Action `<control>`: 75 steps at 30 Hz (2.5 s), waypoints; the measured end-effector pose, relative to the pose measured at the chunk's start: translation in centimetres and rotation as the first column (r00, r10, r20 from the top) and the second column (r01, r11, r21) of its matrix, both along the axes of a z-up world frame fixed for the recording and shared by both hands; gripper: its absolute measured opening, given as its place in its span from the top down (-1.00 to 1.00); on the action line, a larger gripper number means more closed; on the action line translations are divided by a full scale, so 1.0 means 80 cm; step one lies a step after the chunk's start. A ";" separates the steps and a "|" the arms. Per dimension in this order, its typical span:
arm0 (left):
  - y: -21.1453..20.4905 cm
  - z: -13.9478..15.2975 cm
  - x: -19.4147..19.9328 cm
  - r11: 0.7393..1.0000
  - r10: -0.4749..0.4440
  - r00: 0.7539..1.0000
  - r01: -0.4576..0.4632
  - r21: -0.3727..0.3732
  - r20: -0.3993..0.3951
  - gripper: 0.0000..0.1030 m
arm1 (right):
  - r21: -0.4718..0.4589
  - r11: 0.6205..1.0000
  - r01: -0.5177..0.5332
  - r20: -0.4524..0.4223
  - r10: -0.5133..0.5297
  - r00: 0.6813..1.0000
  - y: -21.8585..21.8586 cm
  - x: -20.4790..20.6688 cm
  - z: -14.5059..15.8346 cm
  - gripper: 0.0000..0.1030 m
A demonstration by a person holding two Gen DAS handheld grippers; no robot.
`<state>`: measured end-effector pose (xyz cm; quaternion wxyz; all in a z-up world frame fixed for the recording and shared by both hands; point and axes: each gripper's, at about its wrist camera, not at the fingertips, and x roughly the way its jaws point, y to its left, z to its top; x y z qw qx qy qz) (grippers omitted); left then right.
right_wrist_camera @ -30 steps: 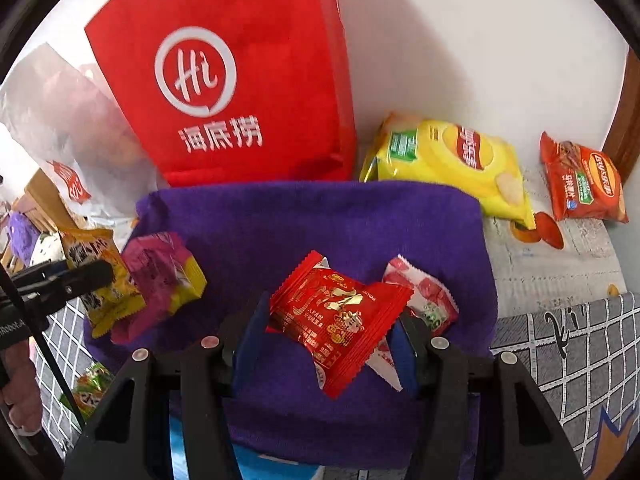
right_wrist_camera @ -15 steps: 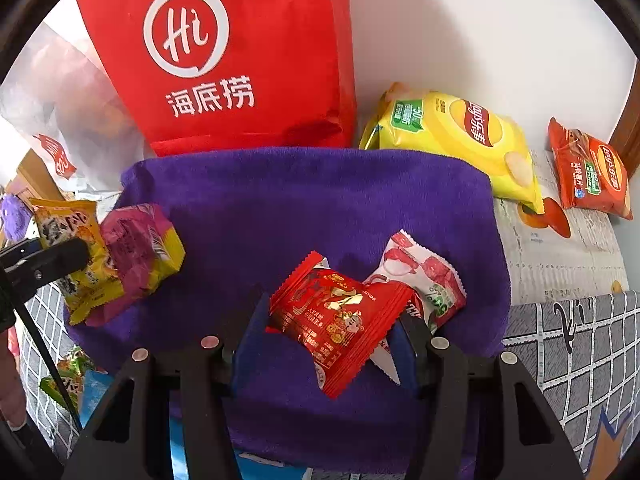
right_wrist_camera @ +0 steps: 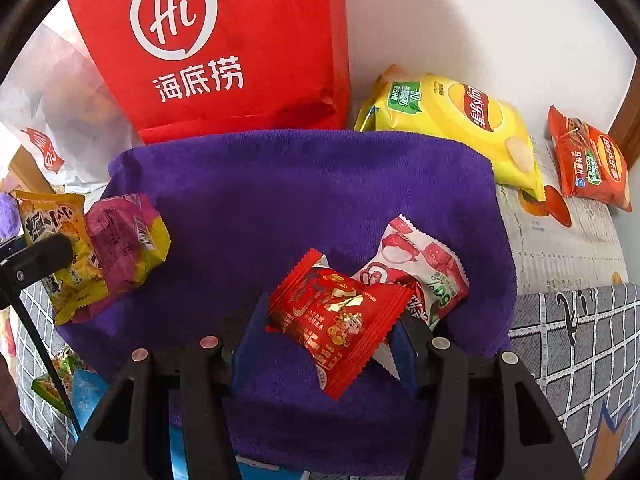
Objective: Organize snacks
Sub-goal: 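Lower and open right tool on the towel while left tool releases the yellow bag, then move both open tools back down toward the snack pile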
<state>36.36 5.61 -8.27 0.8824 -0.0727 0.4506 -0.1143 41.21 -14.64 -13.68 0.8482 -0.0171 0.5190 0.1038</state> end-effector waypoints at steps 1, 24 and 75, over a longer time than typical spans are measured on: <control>0.000 0.000 0.000 1.000 -0.001 1.000 0.001 0.002 0.001 0.15 | -0.003 1.000 -0.002 0.000 0.002 1.000 0.001 0.000 0.001 -0.12; -0.023 0.003 -0.010 0.995 -0.086 0.996 0.087 0.041 -0.017 -0.25 | 0.067 0.995 0.069 0.093 -0.075 0.993 -0.019 -0.021 0.054 -0.36; 0.004 0.085 -0.176 0.998 -0.017 0.994 0.011 0.055 0.109 -0.53 | 0.051 0.990 0.130 0.100 -0.135 0.986 -0.074 -0.255 0.079 -0.37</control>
